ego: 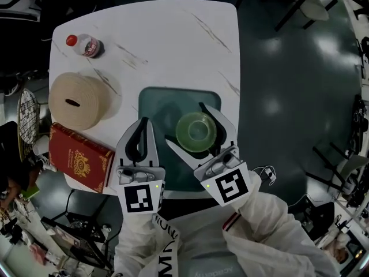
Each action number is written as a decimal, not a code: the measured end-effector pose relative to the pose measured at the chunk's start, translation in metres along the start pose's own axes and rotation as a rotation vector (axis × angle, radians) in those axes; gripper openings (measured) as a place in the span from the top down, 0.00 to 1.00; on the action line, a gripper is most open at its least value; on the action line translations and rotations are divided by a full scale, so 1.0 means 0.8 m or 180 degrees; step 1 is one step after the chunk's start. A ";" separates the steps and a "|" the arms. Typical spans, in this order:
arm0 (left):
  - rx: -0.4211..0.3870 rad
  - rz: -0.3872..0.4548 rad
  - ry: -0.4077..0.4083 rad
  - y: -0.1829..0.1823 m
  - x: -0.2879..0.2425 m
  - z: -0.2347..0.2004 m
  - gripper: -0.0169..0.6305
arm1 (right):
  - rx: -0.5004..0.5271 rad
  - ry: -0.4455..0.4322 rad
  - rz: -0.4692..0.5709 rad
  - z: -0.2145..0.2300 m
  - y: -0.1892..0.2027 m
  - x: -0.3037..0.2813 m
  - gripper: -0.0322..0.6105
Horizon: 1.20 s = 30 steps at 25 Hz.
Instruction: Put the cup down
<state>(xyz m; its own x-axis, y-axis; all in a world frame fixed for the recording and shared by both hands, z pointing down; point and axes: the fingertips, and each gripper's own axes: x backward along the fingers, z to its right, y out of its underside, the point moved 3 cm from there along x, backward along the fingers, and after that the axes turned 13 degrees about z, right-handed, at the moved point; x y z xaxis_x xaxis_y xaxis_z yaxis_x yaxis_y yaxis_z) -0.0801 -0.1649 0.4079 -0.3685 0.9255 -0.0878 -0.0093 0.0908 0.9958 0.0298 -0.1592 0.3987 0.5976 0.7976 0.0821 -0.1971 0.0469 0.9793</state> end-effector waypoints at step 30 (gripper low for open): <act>-0.0015 -0.0119 -0.0274 0.036 -0.015 -0.020 0.95 | 0.0020 -0.0067 0.0053 0.018 0.065 -0.059 0.33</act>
<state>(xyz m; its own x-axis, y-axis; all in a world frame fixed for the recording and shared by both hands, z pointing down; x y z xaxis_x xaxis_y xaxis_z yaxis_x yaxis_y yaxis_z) -0.0905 -0.1790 0.4379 -0.2866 0.9496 -0.1266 -0.0259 0.1244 0.9919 0.0029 -0.2029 0.4488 0.6104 0.7854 0.1023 -0.2024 0.0298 0.9788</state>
